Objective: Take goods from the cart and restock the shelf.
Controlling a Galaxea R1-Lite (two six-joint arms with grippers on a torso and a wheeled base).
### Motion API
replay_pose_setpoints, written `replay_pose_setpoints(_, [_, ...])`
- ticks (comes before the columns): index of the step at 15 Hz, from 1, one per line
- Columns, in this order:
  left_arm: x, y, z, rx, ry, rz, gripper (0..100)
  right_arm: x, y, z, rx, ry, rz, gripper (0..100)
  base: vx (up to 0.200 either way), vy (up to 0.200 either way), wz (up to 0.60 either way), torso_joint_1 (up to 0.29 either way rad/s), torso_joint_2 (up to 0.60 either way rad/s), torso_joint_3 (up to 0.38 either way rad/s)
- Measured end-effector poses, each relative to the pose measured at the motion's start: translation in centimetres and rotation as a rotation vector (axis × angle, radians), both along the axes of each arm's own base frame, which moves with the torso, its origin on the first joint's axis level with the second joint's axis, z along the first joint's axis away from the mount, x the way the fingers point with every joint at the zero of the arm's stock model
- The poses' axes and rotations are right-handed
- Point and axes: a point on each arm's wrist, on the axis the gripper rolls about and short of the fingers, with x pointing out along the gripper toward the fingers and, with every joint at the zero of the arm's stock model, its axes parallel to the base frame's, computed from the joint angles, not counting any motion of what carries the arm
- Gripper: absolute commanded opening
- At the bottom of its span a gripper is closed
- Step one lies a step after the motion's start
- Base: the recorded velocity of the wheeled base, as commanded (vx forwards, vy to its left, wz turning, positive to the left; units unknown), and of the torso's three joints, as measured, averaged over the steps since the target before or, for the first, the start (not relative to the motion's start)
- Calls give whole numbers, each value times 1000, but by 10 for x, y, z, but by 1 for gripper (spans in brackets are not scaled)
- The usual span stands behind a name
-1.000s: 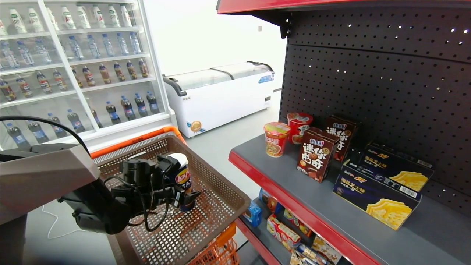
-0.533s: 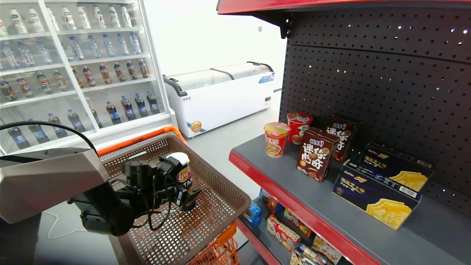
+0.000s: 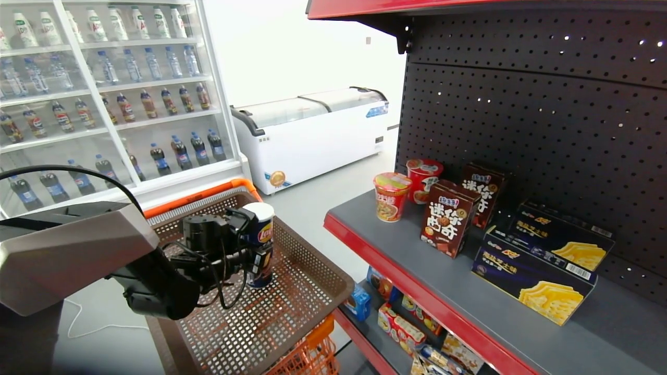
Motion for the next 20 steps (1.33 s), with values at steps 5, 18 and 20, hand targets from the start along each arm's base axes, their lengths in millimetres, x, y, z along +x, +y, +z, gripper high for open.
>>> replay_pose_setpoints(5, [-8, 1, 61, -100, -50, 30, 0, 0, 0, 0, 0, 0, 0, 100, 0, 0, 0, 0, 0, 0])
replay_pose_setpoints(18, [-200, 27, 190, -194, -136, 101, 0, 0, 0, 0, 0, 0, 0, 100, 0, 0, 0, 0, 0, 0])
replay_pose_setpoints(20, [-225, 30, 181, -186, -138, 118, 0, 0, 0, 0, 0, 0, 0, 100, 0, 0, 0, 0, 0, 0])
